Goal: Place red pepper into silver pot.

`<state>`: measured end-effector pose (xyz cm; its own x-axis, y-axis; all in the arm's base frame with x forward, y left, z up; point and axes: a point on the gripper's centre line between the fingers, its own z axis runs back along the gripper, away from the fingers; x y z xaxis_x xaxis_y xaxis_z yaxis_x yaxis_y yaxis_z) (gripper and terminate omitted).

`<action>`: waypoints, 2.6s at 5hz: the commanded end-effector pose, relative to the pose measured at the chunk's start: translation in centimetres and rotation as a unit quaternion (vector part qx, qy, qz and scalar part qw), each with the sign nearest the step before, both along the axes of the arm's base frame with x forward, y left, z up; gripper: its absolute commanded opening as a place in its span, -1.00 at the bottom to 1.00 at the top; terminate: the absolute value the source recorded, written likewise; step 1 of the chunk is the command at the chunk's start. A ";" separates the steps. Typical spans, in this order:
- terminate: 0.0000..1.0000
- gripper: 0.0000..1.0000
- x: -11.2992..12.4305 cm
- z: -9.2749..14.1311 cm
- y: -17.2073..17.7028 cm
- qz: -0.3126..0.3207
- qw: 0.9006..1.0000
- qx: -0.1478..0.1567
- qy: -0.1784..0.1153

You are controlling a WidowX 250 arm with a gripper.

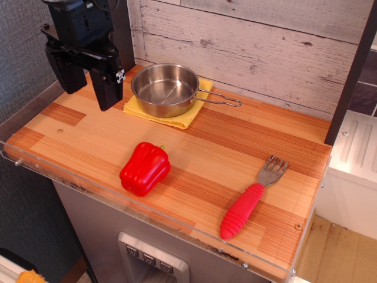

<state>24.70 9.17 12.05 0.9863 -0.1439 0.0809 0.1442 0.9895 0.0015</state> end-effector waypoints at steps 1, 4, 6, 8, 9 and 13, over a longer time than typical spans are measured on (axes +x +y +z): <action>-1.00 1.00 0.0 0.0 0.0 0.000 1.000 0.000 0.000; -1.00 1.00 -2.1 -2.4 -4.1 -0.010 1.000 -0.005 -0.002; -1.00 1.00 -1.8 -6.6 -3.6 -0.008 0.999 0.041 -0.013; -1.00 1.00 -2.0 -8.1 -4.2 -0.018 0.999 0.038 -0.022; -1.00 1.00 -2.0 -7.8 -4.7 -0.022 0.999 0.023 -0.027; -1.00 -1.00 -1.3 -9.0 -4.5 -0.026 0.999 0.022 -0.006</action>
